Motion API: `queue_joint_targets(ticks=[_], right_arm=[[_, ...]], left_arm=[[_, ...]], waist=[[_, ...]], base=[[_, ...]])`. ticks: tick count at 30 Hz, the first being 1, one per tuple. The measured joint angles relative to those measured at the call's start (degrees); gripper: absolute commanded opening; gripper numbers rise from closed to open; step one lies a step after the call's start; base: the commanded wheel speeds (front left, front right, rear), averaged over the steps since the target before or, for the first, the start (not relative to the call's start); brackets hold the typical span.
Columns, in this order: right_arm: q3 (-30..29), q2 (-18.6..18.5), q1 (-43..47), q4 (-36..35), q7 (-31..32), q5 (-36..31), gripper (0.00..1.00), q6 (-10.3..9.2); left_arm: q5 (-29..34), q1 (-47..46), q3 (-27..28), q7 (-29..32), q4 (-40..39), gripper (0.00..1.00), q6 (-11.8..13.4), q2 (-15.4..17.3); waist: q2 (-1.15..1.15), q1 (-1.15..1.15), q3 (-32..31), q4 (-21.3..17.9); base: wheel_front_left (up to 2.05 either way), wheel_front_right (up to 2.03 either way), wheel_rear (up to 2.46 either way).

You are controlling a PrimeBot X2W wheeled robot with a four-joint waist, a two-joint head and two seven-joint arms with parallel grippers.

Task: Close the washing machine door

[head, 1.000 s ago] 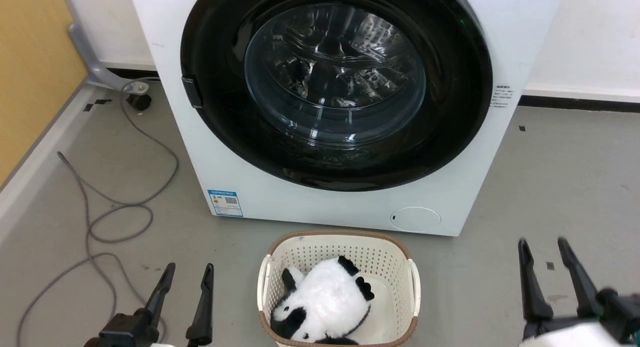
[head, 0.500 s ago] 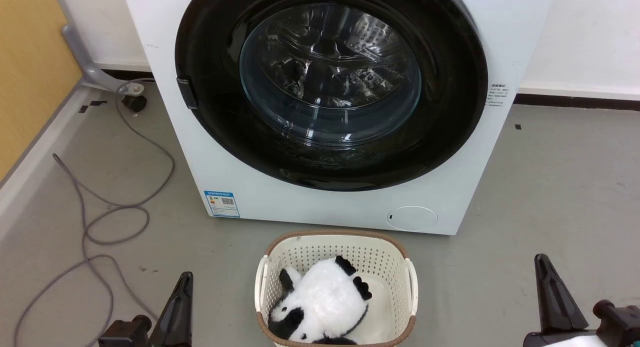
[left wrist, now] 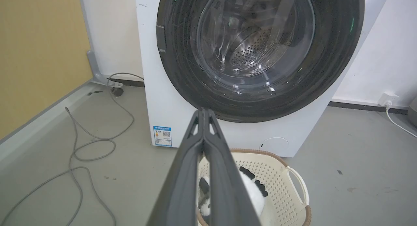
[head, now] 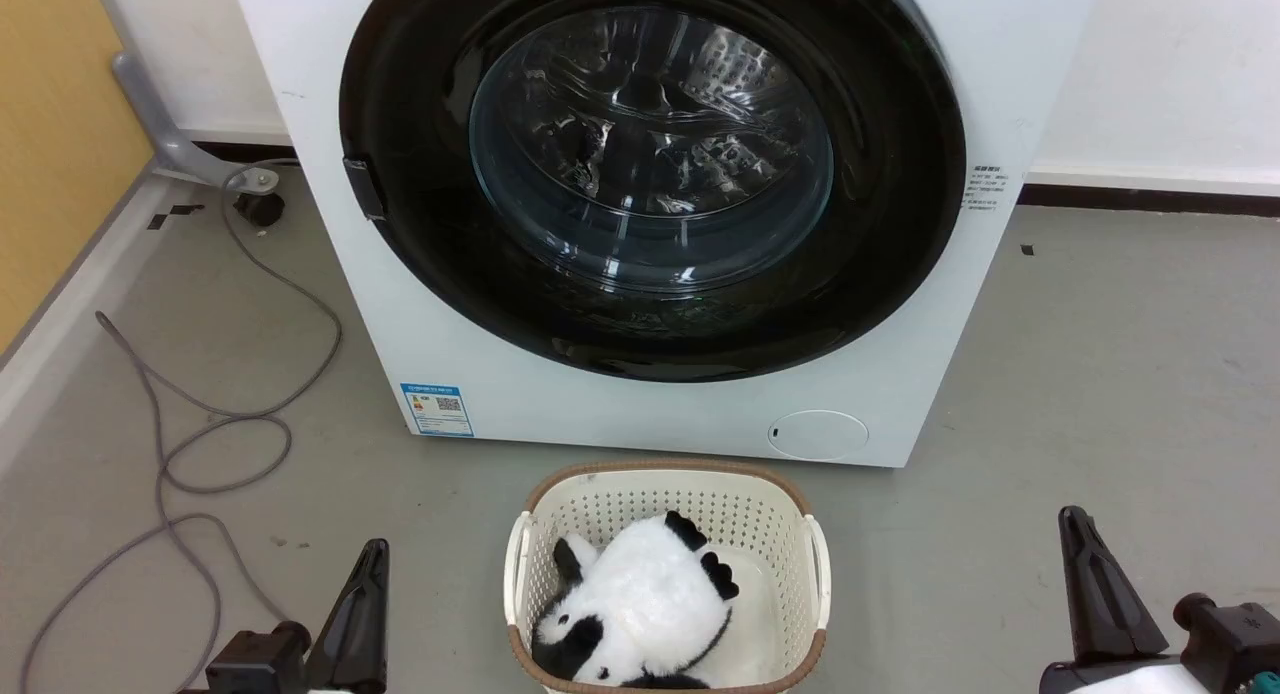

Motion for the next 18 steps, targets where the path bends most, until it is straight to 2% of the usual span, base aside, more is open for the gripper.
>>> queue_joint_targets(ticks=[18], right_arm=[[0.9,0.0,-0.4,-0.6,2.4,-1.1,0.00,0.00]], left_arm=[[1.5,-0.6,0.0,2.2,-0.8,0.00,1.0,-0.3]], waist=[[0.00,0.00,0.0,-0.8]], base=[[0.00,0.00,0.00]])
